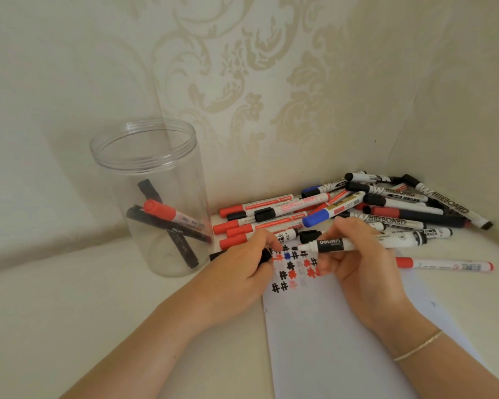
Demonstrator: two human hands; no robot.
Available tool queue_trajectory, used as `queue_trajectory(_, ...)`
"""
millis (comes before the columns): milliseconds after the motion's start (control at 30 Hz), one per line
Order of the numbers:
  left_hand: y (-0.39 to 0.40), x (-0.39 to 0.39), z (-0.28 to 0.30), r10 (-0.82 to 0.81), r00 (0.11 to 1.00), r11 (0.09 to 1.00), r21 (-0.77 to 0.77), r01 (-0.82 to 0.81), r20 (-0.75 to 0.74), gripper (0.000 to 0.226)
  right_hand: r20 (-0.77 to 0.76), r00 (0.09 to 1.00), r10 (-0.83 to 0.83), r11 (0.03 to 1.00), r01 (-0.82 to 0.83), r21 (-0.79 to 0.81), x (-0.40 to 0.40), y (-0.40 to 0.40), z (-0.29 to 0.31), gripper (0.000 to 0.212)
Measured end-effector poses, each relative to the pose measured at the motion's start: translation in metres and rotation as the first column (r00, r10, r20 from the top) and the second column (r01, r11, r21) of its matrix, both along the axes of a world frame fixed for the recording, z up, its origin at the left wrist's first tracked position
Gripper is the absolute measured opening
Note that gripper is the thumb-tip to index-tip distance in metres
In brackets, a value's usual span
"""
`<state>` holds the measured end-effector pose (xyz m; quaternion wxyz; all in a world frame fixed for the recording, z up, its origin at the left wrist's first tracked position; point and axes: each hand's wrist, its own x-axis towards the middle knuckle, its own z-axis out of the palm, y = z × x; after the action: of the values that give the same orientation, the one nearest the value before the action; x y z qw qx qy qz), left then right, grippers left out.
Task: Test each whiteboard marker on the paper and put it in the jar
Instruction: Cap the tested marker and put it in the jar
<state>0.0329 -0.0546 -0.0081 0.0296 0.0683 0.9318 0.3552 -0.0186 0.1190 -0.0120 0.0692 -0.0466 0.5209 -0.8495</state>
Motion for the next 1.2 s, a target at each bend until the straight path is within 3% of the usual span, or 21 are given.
queue_trajectory(367,0.005,-0.002,-0.002,-0.083,0.996,0.995,0.056,0.084,-0.020,0.017,-0.106,0.994,0.022,0.982,-0.002,0.188,0.001,-0.002,-0.003,0.017)
queue_trajectory(533,0.010,-0.001,-0.004,-0.122,0.991,0.991,0.056,0.125,-0.059,0.016,-0.129,0.983,0.130,0.955,-0.090,0.282,0.003,-0.002,-0.004,0.018)
queue_trajectory(733,0.009,0.001,0.001,-0.028,0.992,0.950,0.305,0.063,-0.120,0.013,-0.060,0.979,0.196,0.981,-0.194,0.030,0.003,-0.004,0.009,0.039)
queue_trajectory(833,0.012,0.001,0.004,0.106,0.989,0.866,0.499,-0.040,-0.103,0.022,-0.099,0.989,0.108,0.989,-0.097,0.115,-0.002,-0.007,0.025,0.011)
queue_trajectory(933,0.021,-0.004,0.013,0.283,0.950,0.803,0.574,-0.160,-0.131,0.027,-0.183,0.978,-0.097,0.976,0.129,0.173,-0.010,-0.008,0.041,0.026)
queue_trajectory(1033,0.035,-0.009,0.033,0.428,0.886,0.751,0.615,-0.239,-0.179,0.028,-0.305,0.924,-0.230,0.920,0.308,0.243,-0.009,-0.018,0.054,0.023)
queue_trajectory(1200,0.036,-0.017,0.078,0.525,0.814,0.740,0.605,-0.294,-0.247,0.027,-0.382,0.864,-0.327,0.888,0.420,0.190,-0.002,-0.030,0.087,0.021)
